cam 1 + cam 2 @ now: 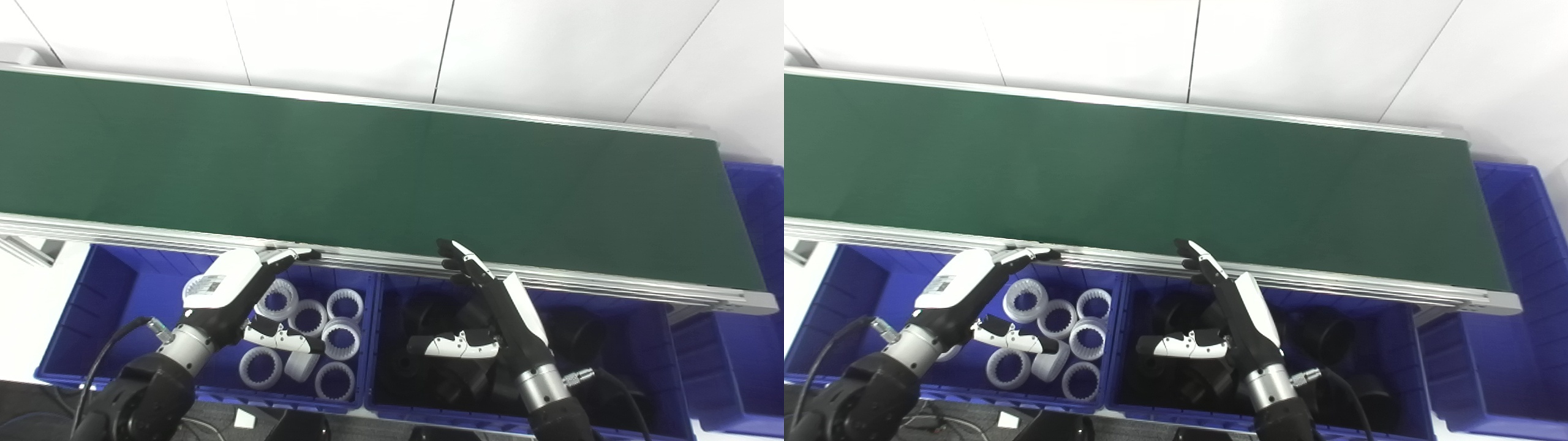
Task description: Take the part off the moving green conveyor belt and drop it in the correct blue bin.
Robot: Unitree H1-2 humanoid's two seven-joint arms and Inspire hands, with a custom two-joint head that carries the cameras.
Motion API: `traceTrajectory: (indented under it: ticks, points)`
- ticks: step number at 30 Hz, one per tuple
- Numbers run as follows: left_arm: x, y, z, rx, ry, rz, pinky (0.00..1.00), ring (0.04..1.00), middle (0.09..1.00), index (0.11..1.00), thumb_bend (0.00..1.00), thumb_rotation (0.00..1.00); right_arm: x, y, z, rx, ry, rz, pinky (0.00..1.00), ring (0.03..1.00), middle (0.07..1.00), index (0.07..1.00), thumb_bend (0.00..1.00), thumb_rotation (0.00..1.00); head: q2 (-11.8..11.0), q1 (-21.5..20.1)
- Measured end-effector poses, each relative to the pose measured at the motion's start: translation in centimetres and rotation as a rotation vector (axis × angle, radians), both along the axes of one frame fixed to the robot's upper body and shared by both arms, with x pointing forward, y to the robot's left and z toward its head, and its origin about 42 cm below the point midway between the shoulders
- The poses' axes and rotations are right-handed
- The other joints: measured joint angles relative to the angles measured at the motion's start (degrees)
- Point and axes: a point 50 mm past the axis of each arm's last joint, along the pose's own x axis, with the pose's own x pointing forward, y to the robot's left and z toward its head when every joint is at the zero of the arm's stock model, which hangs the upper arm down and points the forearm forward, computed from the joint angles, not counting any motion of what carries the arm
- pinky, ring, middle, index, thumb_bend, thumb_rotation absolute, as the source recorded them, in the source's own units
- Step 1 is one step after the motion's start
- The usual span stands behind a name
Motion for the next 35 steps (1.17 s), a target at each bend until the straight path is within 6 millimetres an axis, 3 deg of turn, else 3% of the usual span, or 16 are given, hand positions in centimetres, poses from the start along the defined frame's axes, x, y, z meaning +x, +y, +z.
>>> traceTrajectory:
  ticks: [5,8,9,11,15,35]
  points:
    - [-0.1,-0.2,0.0,-0.324,0.013,-0.002,0.74,0.802,0.817,0.818,0.96,0.28,-0.1,0.0,0.0,0.0,0.0,0.001,0.78,0.85,0.883,0.896,0.94,0.35,-0.7,-1.84]
    - [0.2,0.1,0.3,-0.413,-0.032,-0.009,0.75,0.797,0.818,0.824,0.93,0.22,-0.1,0.1,0.0,-0.002,0.001,0.003,0.77,0.85,0.885,0.901,0.94,0.36,-1.06,-3.26]
    - [0.2,0.3,0.0,-0.431,-0.033,-0.004,0.74,0.796,0.82,0.822,0.94,0.2,-0.2,0.1,0.0,-0.003,0.002,0.004,0.78,0.858,0.89,0.905,0.93,0.36,-1.49,-6.48]
    - [0.2,0.7,-0.5,-0.474,-0.021,0.019,0.74,0.797,0.826,0.824,0.95,0.19,-0.3,0.2,-0.1,-0.001,0.005,0.005,0.79,0.86,0.893,0.908,0.93,0.36,-1.76,-7.39]
    - [0.1,1.3,-0.7,-0.534,-0.023,0.044,0.74,0.801,0.833,0.83,0.94,0.2,-0.4,0.3,-0.2,0.001,0.011,0.008,0.78,0.859,0.897,0.909,0.92,0.33,-2.55,-9.67]
    - [-0.3,1.6,-2.6,-0.617,-0.064,0.075,0.72,0.785,0.815,0.807,0.94,0.18,-0.7,0.7,-1.0,-0.021,0.029,0.003,0.77,0.863,0.898,0.907,0.92,0.32,-5.01,-10.64]
